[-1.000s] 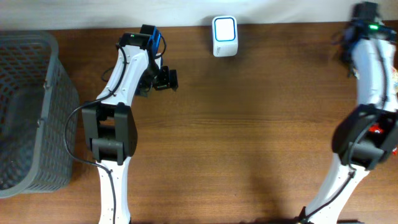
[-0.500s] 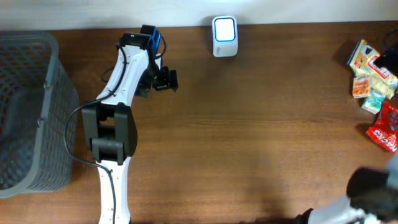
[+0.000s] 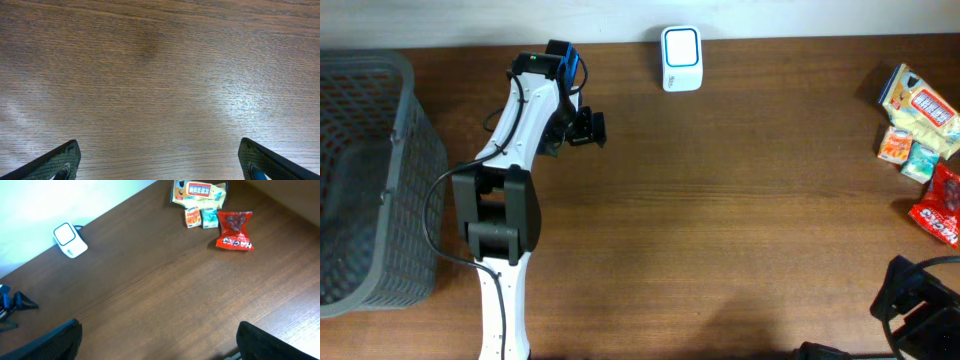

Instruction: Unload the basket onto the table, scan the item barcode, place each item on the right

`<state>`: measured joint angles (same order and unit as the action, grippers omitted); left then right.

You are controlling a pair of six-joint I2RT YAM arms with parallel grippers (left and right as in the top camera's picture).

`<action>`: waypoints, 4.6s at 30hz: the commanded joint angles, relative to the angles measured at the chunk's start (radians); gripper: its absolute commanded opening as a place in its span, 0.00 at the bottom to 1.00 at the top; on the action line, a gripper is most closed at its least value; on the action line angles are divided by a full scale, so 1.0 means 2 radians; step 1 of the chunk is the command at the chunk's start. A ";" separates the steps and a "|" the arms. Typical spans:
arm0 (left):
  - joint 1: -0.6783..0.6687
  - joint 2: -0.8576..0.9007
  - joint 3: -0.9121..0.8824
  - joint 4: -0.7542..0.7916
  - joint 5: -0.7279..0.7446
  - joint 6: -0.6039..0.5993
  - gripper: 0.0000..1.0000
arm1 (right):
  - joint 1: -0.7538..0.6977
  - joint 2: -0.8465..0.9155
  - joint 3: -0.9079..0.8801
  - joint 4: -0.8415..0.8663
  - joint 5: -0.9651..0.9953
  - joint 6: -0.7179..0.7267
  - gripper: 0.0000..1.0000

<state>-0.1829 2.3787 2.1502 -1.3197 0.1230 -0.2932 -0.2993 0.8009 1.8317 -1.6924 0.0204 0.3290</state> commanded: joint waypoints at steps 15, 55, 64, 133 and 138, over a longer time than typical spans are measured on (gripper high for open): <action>0.000 -0.009 -0.002 0.000 0.001 -0.005 0.99 | 0.170 -0.358 -0.724 0.640 -0.012 -0.088 0.98; 0.000 -0.009 -0.002 -0.001 0.002 -0.005 0.99 | 0.166 -0.399 -0.913 0.807 0.008 -0.101 0.98; -0.054 -0.108 -0.003 0.091 -0.070 0.101 0.99 | 0.166 -0.399 -0.913 0.807 0.008 -0.101 0.98; 0.085 -1.187 -1.071 0.619 -0.069 0.143 0.99 | 0.166 -0.399 -0.913 0.807 0.008 -0.101 0.99; 0.085 -1.187 -1.071 0.619 -0.069 0.143 0.99 | 0.166 -0.399 -0.913 0.807 0.008 -0.101 0.99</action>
<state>-0.0074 0.0162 0.0204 -0.0849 -0.0158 -0.0223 0.0387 0.0101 0.0128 -0.0750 0.0257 0.1310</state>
